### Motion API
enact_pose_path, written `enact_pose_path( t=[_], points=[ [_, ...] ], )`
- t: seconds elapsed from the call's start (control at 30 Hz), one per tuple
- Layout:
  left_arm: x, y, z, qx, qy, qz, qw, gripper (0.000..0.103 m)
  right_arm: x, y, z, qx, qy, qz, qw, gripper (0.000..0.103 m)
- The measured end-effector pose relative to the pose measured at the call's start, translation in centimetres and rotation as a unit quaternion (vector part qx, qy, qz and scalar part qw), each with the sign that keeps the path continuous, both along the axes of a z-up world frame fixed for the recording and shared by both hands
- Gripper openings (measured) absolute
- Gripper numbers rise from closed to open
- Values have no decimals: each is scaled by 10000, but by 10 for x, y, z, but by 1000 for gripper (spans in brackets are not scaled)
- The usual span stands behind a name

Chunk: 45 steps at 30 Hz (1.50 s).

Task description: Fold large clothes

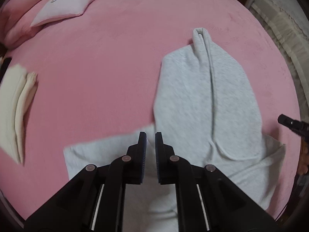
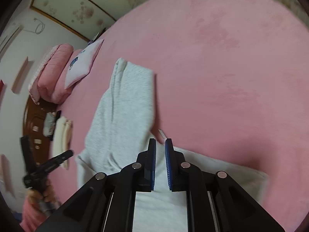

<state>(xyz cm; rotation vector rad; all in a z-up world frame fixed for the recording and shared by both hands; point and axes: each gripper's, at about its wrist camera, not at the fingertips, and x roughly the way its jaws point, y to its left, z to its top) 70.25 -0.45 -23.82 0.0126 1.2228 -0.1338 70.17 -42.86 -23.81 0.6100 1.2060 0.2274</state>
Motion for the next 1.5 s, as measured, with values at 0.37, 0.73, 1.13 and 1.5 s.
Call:
enact_pose_path(
  t=[0.37,0.73,1.13,1.5],
  points=[
    [132,23,-35,-1164,318,154,9926,57,140,29,-37,270,112,-256,9992,33],
    [174,-3,-81,-1655,565,196,9844,51,184,39,-67,277,-142,156,9994,33],
    [141,-4,-41,-2570,-350,-242,9655,9,173,45,-22,1066,-1072,388,9877,4],
    [58,2,47,-2699,-873,-1788,9421,6,139,24,12,884,-781,-86,9930,4]
  ],
)
